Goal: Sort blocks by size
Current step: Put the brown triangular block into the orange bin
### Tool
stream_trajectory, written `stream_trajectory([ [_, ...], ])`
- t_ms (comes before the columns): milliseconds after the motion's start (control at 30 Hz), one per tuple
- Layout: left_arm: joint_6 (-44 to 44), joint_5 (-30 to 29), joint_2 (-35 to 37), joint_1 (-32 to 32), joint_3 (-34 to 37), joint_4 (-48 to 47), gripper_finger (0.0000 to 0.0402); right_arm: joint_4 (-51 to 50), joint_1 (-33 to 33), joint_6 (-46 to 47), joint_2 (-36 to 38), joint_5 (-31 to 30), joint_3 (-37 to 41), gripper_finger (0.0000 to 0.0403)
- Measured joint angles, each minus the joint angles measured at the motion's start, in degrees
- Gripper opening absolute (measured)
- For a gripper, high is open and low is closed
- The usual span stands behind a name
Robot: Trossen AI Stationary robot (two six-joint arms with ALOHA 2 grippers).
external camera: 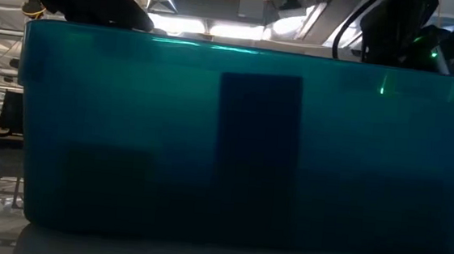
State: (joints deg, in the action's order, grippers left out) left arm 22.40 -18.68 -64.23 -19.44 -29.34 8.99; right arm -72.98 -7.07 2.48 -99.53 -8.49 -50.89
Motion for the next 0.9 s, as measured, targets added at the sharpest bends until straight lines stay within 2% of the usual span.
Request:
stream_trajectory([
  [267, 1.41, 0.02, 0.0, -0.02, 0.0, 0.03, 0.0251, -0.84, -0.02, -0.06, 0.0, -0.02, -0.02, 0.013],
  [433, 2.08, 0.01, 0.0, -0.02, 0.0, 0.07, 0.0251, -6.98, -0.11, 0.47, 0.0, 0.19, -0.93, 0.013],
  [633, 1.22, 0.02, 0.0, 0.07, 0.0, 0.27, 0.0251, -10.6, -0.94, 1.16, 0.99, -1.02, -9.09, 0.013],
  [767, -1.26, -0.09, 0.11, -0.33, -0.02, 1.96, 0.0251, -2.65, -0.94, 2.08, 5.22, -4.46, -15.23, 0.013],
  [900, -3.39, -0.04, 0.2, -1.62, -0.02, 4.98, 0.0251, 15.0, -1.93, 1.21, 11.4, -7.78, -16.87, 0.013],
])
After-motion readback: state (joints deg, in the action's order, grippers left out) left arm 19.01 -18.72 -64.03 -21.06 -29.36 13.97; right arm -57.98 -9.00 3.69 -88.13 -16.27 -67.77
